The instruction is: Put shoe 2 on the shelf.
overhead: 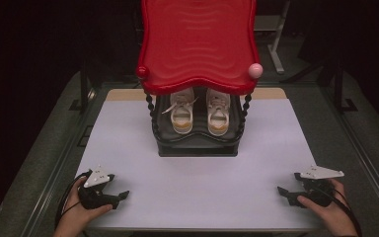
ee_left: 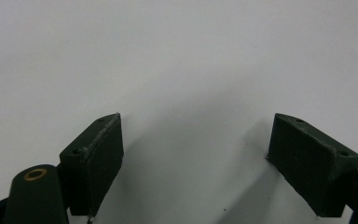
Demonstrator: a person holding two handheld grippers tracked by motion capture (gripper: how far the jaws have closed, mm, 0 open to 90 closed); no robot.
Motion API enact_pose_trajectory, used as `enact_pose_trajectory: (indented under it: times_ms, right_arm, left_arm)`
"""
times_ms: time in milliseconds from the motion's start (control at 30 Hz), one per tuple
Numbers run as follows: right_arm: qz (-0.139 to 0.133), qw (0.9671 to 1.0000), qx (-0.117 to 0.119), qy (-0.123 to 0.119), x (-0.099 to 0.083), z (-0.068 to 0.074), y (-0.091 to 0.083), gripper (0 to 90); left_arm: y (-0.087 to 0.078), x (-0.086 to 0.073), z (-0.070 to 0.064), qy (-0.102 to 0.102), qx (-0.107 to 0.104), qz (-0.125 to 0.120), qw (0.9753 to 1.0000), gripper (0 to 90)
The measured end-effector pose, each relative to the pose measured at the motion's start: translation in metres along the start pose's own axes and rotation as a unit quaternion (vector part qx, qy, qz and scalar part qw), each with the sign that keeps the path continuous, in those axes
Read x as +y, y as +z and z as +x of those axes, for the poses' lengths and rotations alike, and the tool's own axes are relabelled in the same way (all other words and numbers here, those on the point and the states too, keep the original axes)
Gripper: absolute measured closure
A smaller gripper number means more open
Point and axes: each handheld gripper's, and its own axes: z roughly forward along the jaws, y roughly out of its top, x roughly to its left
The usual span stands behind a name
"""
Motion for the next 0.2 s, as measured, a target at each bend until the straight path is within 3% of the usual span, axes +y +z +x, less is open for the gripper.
enact_pose_trajectory:
  times_ms: [200]
  right_arm:
    - [-0.001,1.0000,-0.003,-0.001,-0.0008,0.0008,0.0002,16.0]
  left_arm:
    - [0.0000,-0.0013,0.0001,0.000,-0.001,-0.003,1.0000,16.3]
